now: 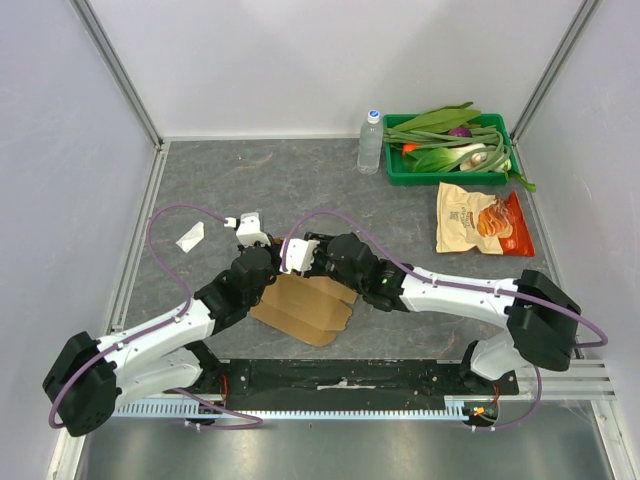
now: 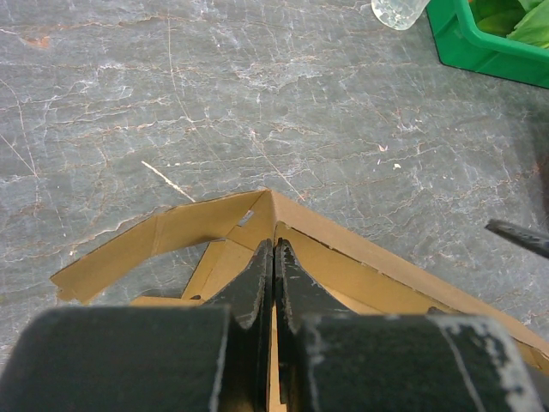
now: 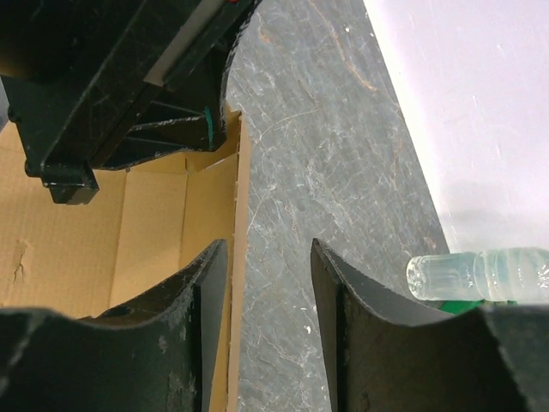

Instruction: Fold the paper box

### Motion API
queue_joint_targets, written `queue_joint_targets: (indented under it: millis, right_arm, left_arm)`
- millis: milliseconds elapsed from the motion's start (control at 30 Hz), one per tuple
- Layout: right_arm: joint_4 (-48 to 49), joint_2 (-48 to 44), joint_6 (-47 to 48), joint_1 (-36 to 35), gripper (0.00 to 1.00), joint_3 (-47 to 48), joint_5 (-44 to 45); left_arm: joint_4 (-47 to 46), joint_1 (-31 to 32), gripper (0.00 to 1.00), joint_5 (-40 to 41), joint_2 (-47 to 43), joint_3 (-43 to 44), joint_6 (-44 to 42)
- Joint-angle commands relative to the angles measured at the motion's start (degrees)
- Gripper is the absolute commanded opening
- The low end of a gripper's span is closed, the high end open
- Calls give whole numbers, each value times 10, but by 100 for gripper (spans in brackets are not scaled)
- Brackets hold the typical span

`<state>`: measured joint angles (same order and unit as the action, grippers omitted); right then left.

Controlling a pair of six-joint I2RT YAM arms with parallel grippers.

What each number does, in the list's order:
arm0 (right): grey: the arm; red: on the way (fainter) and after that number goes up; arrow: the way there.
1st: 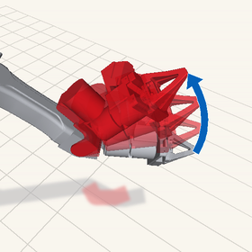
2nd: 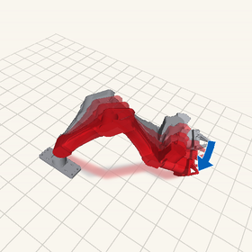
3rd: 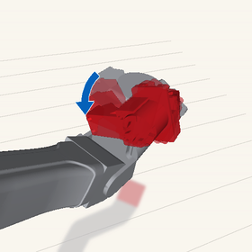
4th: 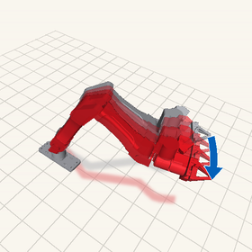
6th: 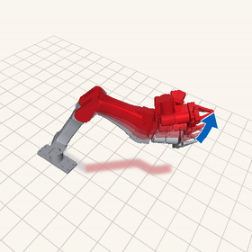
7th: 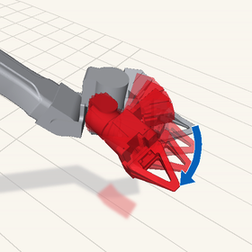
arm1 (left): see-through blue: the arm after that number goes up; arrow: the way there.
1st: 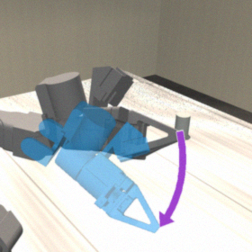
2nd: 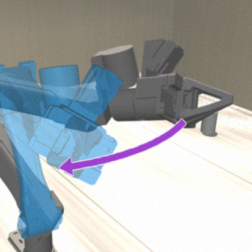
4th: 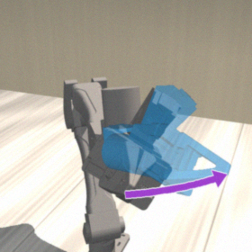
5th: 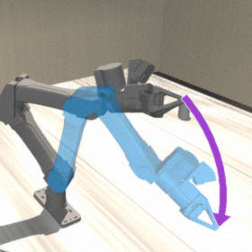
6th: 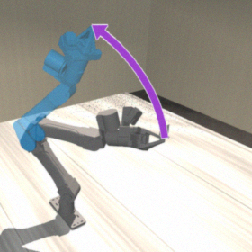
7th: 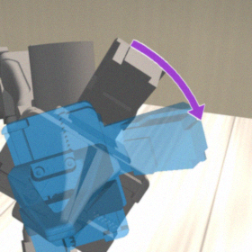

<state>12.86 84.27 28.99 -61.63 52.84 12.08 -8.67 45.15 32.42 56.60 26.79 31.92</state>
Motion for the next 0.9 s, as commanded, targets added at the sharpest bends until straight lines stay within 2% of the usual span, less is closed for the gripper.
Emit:
queue_joint_targets:
  millis: [0, 233, 467, 500, 533, 600, 633, 733, 867]
  right_arm:
    - [22, 20, 1, 5, 50, -7, 6]
    - [35, 33, 1, 10, 46, -13, 16]
    - [33, 59, 41, 19, 19, -4, 36]
    - [37, 61, 58, 21, 12, -5, 37]
    - [42, 61, 67, 21, 11, -11, 37]
    - [39, 63, 77, 31, 7, -8, 49]
    - [32, 62, 86, 34, 7, -2, 47]
    - [9, 55, 114, 48, 4, 1, 26]
    - [21, 48, 159, 51, 0, -20, 24]
  left_arm:
    - [-13, 2, 2, 11, -13, 15, 9]
    - [-4, 3, 2, 10, -21, 18, 13]
    - [-2, 3, 4, -5, -24, 17, 8]
    - [-1, 3, 8, -8, -22, 19, 9]
    - [5, 2, 21, -9, -19, 20, 12]
    - [39, 1, 36, -11, -23, 32, 24]
    - [55, -1, 47, -13, -32, 36, 31]
    - [121, -9, 56, -11, -59, 44, 45]
    - [184, -38, 58, -1, -139, 35, 77]
